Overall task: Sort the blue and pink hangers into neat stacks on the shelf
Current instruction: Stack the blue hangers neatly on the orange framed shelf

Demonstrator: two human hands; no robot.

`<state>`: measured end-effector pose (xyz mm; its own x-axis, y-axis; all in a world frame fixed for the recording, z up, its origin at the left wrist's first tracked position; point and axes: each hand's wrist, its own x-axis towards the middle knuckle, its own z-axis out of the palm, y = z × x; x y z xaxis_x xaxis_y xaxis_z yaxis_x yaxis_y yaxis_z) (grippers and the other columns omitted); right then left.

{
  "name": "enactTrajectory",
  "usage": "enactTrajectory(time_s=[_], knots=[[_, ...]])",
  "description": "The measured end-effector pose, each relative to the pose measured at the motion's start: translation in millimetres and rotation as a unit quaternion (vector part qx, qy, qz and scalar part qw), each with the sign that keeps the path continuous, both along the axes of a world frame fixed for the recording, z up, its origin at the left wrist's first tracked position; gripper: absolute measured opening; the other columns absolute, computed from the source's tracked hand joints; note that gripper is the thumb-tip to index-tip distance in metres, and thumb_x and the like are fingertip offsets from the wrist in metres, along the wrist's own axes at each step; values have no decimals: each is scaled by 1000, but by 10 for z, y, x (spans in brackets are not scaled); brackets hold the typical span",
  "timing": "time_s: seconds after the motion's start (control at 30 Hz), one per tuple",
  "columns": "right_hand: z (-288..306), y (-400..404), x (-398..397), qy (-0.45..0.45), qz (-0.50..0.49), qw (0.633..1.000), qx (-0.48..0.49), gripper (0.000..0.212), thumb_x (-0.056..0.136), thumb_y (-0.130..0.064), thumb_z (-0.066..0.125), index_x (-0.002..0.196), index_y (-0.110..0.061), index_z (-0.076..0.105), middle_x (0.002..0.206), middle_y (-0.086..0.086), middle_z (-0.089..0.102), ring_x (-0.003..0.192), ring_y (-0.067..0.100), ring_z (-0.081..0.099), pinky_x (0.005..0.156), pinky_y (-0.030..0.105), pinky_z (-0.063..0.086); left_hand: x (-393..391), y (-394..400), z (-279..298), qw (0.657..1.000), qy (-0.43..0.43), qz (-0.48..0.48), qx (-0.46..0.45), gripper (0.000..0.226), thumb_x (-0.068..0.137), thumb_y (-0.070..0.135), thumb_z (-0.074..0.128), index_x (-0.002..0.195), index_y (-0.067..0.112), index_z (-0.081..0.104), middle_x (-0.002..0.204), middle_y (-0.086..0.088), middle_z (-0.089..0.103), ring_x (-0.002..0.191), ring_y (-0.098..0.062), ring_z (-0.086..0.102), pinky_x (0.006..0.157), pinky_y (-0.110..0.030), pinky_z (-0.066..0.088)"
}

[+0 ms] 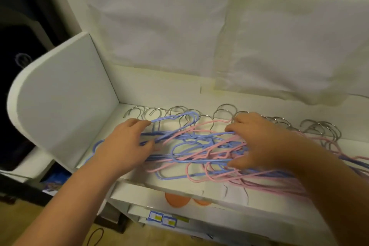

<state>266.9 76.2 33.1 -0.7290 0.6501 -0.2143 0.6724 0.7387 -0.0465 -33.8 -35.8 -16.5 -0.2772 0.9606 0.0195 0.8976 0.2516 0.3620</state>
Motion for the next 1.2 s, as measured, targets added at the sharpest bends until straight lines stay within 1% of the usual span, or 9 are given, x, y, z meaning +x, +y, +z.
enactTrajectory(time_s=[0.13,0.23,0.33,0.43,0.57,0.73,0.93,1.07,1.2], knots=[[41,-77,203,36,-22,999,18,91,62,-78,56,138,-30,42,117,-13,38,106,7,30,98,25,34,-184,50,21,993,-32,-13,-116,88,72,67,59,146,28,35,145,3,39,134,-19,38,109,-34,33],[3,-151,291,68,-39,996,39,99,60,-81,53,141,-25,43,124,-11,42,112,8,33,99,21,30,-325,53,20,988,-13,-29,-149,75,79,53,65,145,31,37,142,6,43,128,-16,44,104,-30,37],[-28,-228,272,82,-56,994,34,101,60,-82,56,142,-23,43,127,-9,43,118,9,32,98,18,23,-327,94,30,989,4,-50,-137,75,76,53,67,143,30,41,135,7,48,121,-15,48,100,-30,41],[-46,-291,261,88,-58,994,35,101,60,-84,49,140,-23,44,124,-9,43,116,11,34,99,19,26,-303,150,50,988,16,-59,-141,76,73,57,71,140,30,45,128,5,53,115,-16,52,95,-30,44],[2,-369,294,85,-56,994,36,95,61,-81,53,139,-27,43,119,-12,41,111,9,35,100,23,34,-402,165,141,988,0,-56,-142,59,71,45,75,125,30,57,118,3,61,100,-16,59,85,-32,49],[90,-505,392,108,-79,990,38,89,63,-80,58,136,-30,44,113,-17,39,105,6,35,93,21,34,-371,130,182,993,22,-49,-105,82,73,49,76,143,26,42,132,0,50,119,-18,51,93,-29,42],[245,-780,633,142,-151,977,55,89,63,-78,61,137,-34,39,115,-19,33,104,2,29,89,21,33,3,-12,355,997,58,-56,-17,91,64,54,76,142,21,43,127,-1,52,115,-21,54,93,-35,46],[386,-1009,958,164,-175,966,97,90,61,-80,60,135,-30,44,117,-15,37,107,6,33,97,31,42,422,-165,561,992,94,-83,18,95,53,66,60,137,24,49,122,-1,56,109,-25,56,90,-38,49],[545,-1412,1424,182,-210,950,144,92,62,-79,60,137,-28,44,112,-19,32,103,3,31,87,23,36,956,-378,734,988,96,-112,48,97,53,75,54,135,23,51,117,0,56,105,-23,57,83,-34,47]])
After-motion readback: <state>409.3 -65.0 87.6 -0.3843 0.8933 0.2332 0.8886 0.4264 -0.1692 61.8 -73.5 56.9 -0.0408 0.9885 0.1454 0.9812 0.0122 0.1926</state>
